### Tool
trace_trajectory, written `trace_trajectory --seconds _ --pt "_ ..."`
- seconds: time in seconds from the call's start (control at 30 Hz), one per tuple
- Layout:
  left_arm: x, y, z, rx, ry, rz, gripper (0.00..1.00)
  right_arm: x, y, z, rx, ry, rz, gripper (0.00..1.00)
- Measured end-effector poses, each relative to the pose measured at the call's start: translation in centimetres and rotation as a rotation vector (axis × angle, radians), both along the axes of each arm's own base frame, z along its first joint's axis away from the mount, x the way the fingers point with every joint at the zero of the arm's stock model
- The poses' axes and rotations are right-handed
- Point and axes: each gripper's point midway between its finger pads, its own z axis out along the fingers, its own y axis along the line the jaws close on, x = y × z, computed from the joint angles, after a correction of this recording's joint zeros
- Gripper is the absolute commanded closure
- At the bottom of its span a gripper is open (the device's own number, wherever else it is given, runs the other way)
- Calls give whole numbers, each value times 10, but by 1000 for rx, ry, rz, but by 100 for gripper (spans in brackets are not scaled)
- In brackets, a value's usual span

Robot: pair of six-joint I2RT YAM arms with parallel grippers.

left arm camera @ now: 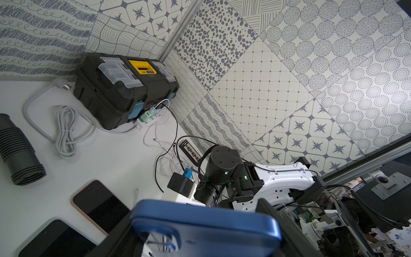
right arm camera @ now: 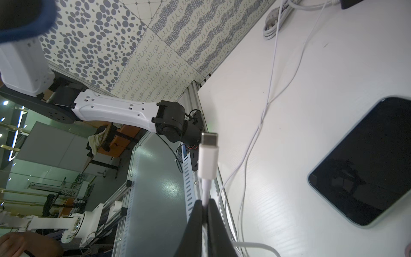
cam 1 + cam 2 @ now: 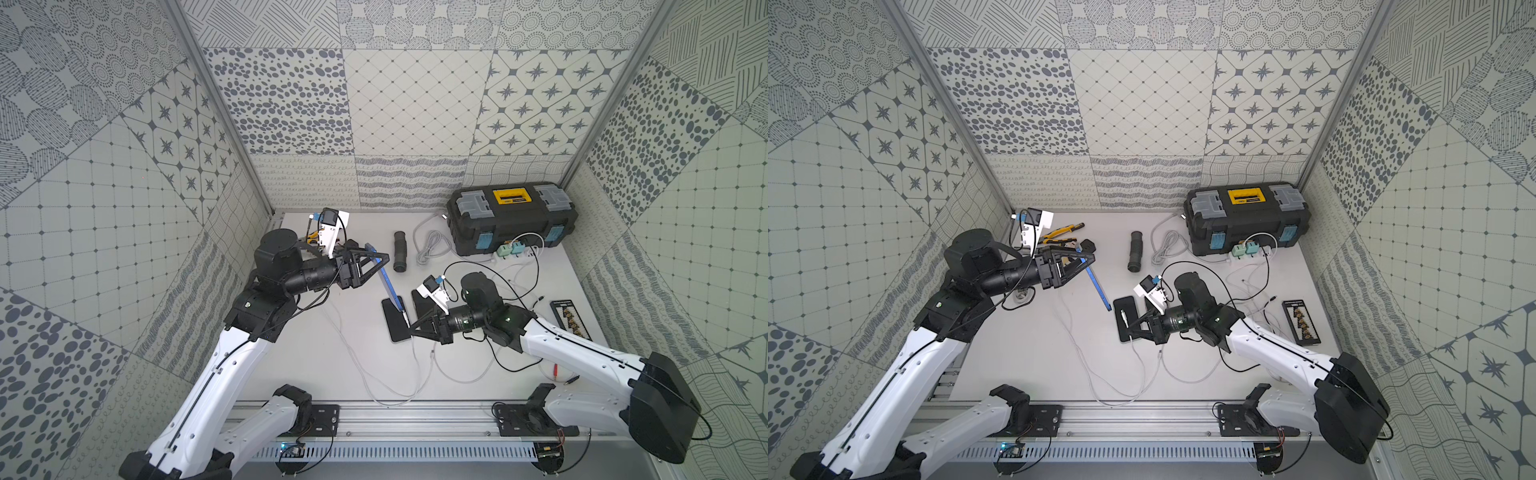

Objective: Unplug the charging cable from the phone
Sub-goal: Remove the charging cable from the phone.

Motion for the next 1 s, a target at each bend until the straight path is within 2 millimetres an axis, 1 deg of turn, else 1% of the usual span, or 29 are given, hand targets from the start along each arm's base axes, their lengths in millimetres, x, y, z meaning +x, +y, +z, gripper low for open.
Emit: trace_trajectory --seconds 0.07,0.13,0.27,0.4,0.53,0.6,0.67,0.73,0.87,0.93,1.0 --pt "-1 0 1 2 -8 1 100 -2 0 -10 -32 26 -6 92" --pt "-1 1 1 6 -17 1 100 -7 -1 -26 -85 63 -12 92" --pt "0 1 1 13 -24 7 100 -12 -10 -54 -199 110 -71 95" --pt "1 2 0 16 -24 15 100 -11 -34 -77 -290 126 -205 95" --pt "2 2 0 17 -23 19 100 -6 -58 -89 -336 129 -343 94" --pt "2 3 0 18 -22 20 100 -3 -65 -93 -351 133 -398 90" --pt "3 2 -1 18 -21 21 100 0 -70 -96 -366 137 -436 88" --pt "3 2 -1 19 -20 21 100 3 -73 -96 -374 135 -462 86" --pt "4 2 -3 20 -15 21 100 7 -74 -94 -380 130 -485 76" --pt "5 2 -3 21 -12 20 100 11 -71 -84 -366 118 -484 73" --pt "5 1 -5 21 -8 18 100 17 -63 -66 -334 90 -475 67"
